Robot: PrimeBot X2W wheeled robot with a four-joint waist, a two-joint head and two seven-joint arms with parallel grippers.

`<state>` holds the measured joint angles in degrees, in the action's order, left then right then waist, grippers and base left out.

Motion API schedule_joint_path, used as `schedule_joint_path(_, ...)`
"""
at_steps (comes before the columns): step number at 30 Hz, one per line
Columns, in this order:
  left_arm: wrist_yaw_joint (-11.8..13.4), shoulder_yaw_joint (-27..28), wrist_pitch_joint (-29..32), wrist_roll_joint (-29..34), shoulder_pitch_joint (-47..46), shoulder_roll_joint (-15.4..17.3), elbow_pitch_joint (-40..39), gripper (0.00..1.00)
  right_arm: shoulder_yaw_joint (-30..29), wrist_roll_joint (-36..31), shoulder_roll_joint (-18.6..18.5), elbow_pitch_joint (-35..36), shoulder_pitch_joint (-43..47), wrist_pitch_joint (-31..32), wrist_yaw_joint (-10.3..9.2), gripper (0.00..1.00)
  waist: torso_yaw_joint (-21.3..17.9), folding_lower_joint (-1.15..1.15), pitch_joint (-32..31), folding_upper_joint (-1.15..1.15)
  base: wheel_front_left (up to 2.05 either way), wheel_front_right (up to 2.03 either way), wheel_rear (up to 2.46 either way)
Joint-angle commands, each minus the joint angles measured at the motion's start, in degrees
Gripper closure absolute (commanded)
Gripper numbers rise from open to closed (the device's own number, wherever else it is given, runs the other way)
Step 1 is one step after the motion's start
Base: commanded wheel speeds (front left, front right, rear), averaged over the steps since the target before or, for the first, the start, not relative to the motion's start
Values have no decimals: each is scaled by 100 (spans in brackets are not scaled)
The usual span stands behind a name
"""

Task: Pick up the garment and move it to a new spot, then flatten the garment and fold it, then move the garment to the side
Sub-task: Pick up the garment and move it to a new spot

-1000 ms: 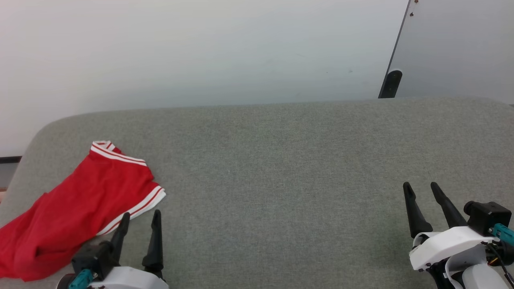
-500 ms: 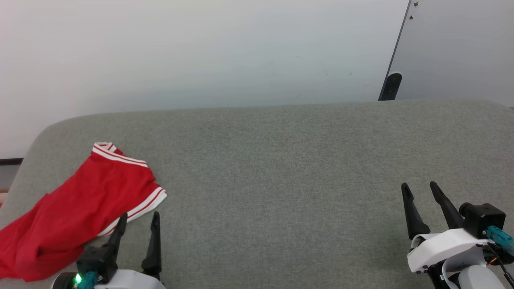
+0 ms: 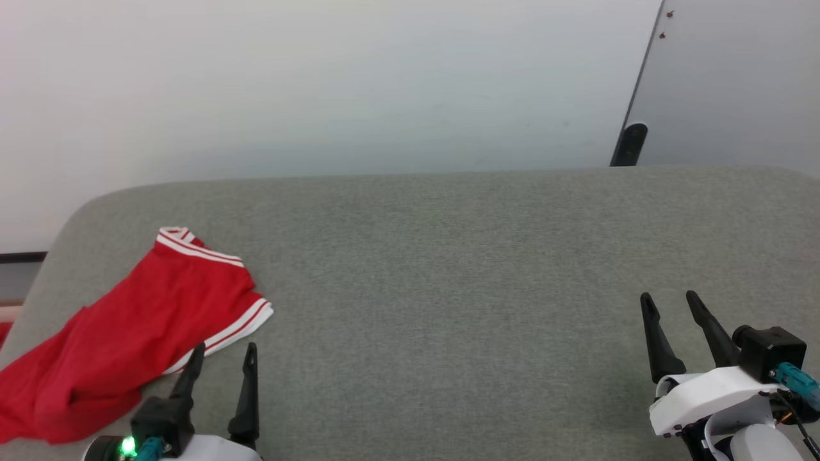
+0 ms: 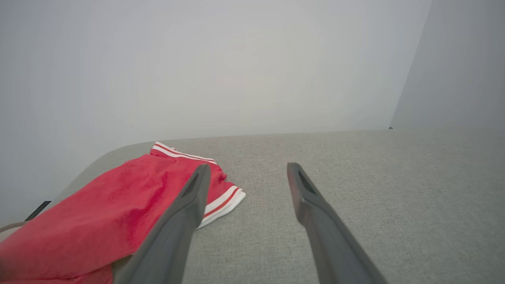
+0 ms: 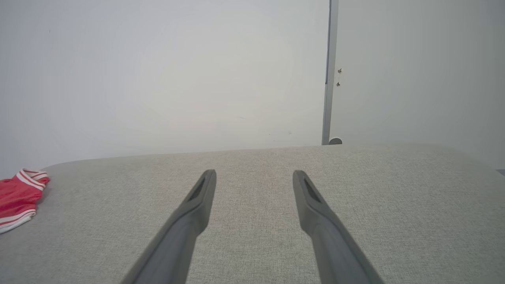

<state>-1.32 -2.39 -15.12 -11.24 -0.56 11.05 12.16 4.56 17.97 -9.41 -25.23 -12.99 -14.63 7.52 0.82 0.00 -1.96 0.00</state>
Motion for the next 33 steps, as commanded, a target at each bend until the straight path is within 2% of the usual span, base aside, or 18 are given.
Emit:
schedule_joint_path(1,17,-5,-4,-4,16,10,21,0,8,30,-14,-10,-13,-17,-6,0,54,0,-6,0,0,0,0)
schedule_joint_path(6,79,-30,15,2,-23,8,82,0,46,68,3,8,60,-23,-6,0,355,0,-16,0,0,0,0)
schedule_joint_path(10,102,-53,15,5,2,8,94,0,157,44,37,15,76,-19,-6,0,769,0,-18,0,0,0,0)
schedule_joint_path(23,181,-47,98,-65,109,104,9,0,808,172,136,-43,-40,-28,-6,0,2625,0,-48,0,0,0,0)
schedule_joint_path(33,605,438,6,-351,681,-202,-543,0,2140,445,177,-272,-868,68,-7,0,2946,0,340,0,0,0,0)
